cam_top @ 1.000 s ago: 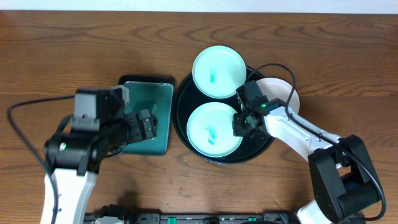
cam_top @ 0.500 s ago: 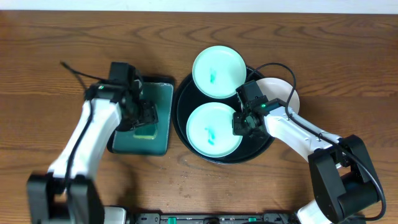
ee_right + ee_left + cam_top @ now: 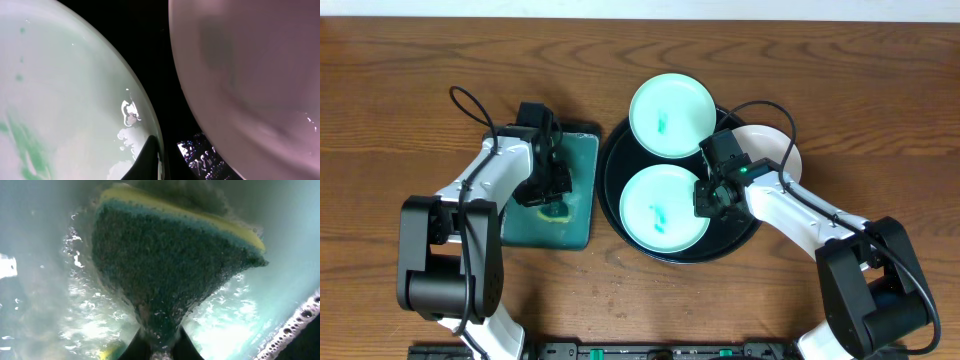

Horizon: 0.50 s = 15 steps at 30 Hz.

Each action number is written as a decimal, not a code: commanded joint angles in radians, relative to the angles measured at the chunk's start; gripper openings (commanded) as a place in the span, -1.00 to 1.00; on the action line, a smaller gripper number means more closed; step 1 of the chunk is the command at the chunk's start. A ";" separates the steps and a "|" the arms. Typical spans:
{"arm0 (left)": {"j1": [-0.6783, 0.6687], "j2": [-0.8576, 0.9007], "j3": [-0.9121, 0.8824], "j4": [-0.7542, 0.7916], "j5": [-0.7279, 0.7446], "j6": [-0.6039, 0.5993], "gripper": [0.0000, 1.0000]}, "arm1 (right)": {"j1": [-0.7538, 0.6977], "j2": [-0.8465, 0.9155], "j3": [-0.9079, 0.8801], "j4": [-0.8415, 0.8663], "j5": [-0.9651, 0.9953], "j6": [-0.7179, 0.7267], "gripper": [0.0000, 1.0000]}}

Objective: Clean dirty plates on tray and stack at the side
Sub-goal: 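Grasp the green sponge in the water basin with the left gripper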

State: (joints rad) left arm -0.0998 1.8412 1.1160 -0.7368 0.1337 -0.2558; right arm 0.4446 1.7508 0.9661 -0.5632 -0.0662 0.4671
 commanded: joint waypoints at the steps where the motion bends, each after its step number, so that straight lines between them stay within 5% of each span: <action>1: 0.002 0.000 0.013 -0.021 -0.015 0.008 -0.85 | 0.007 0.029 -0.008 0.003 0.069 0.003 -0.98; 15: 0.002 -0.288 0.091 -0.172 -0.021 0.008 -0.85 | 0.007 0.029 -0.008 0.000 0.069 0.003 -0.98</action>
State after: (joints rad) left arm -0.0998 1.5799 1.1900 -0.8948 0.1272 -0.2565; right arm 0.4446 1.7508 0.9661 -0.5636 -0.0650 0.4671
